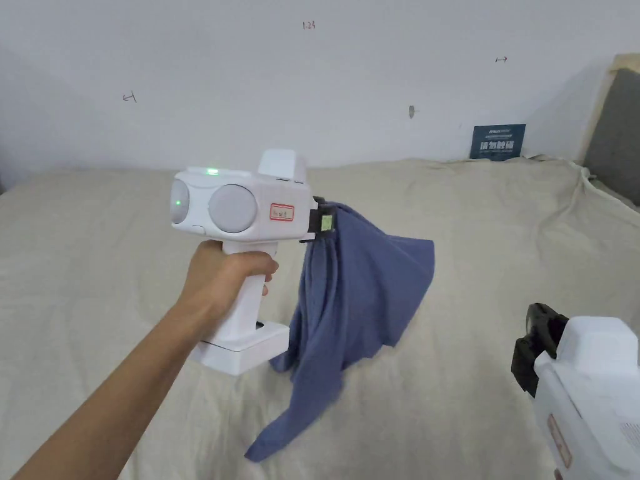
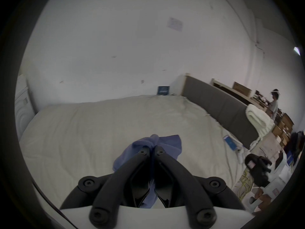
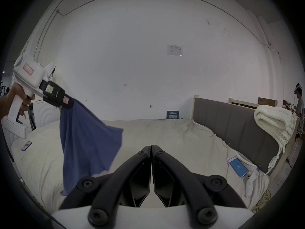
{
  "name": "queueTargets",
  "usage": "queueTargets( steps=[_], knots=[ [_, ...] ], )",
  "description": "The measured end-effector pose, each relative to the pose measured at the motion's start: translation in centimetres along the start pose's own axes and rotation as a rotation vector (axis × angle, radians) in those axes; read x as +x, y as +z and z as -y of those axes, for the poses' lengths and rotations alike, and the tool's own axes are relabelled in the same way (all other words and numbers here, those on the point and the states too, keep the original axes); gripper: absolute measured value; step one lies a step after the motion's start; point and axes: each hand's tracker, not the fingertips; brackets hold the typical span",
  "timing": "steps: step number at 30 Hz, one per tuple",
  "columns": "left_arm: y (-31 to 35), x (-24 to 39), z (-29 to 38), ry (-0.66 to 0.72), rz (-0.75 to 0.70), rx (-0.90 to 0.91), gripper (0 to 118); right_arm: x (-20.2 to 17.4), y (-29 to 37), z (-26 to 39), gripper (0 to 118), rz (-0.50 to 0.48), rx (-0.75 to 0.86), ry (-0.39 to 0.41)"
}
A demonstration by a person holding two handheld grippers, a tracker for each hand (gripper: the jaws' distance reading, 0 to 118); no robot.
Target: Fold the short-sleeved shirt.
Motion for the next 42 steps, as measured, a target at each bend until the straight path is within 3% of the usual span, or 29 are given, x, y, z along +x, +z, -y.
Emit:
queueTargets(
  steps=[10,22,28,29,31,32,33,34,36,37,38,42],
  knots=[
    [-8.2,5.7,7.3,-0.082,0.123,-0.248,0,3.4,1.1,0.5,1,0.082,-0.016,-0.003],
    [-15.5,5.6,20.9,-0.07,0.016,-0.645,0,4.7,0.9,2.3,1,0.093,-0.068,0.004],
    [-16.3,5.1,23.1,-0.063,0.002,-0.673,0,4.4,1.0,2.6,1,0.085,-0.081,0.008],
    [-16.2,5.2,22.9,-0.064,0.001,-0.669,8,4.3,1.0,2.6,1,0.084,-0.081,0.009],
    [-15.7,5.1,22.3,-0.062,0.004,-0.634,35,4.2,1.2,2.4,1,0.082,-0.078,0.009],
    [-14.6,5.3,21.7,-0.054,0.011,-0.602,54,4.1,1.3,2.2,1,0.081,-0.076,0.009],
    [-13.8,5.3,21.2,-0.038,0.01,-0.591,83,4.1,1.4,2.1,1,0.079,-0.072,0.01],
    [-13.4,5.2,20.7,-0.022,0.002,-0.573,96,4.0,1.5,2.0,1,0.078,-0.068,0.01],
    [-12.8,4.7,20.1,-0.016,-0.028,-0.504,102,3.9,1.6,1.7,1,0.075,-0.062,0.013],
    [-11.9,4.5,19.5,-0.019,-0.035,-0.451,113,3.8,1.7,1.5,1,0.073,-0.058,0.014],
    [-11.0,4.3,18.8,-0.015,-0.046,-0.401,116,3.8,1.9,1.4,1,0.072,-0.053,0.016],
    [-6.0,3.2,15.6,0.038,-0.086,-0.22,116,3.4,2.2,0.7,1,0.065,-0.032,0.022]
  ],
)
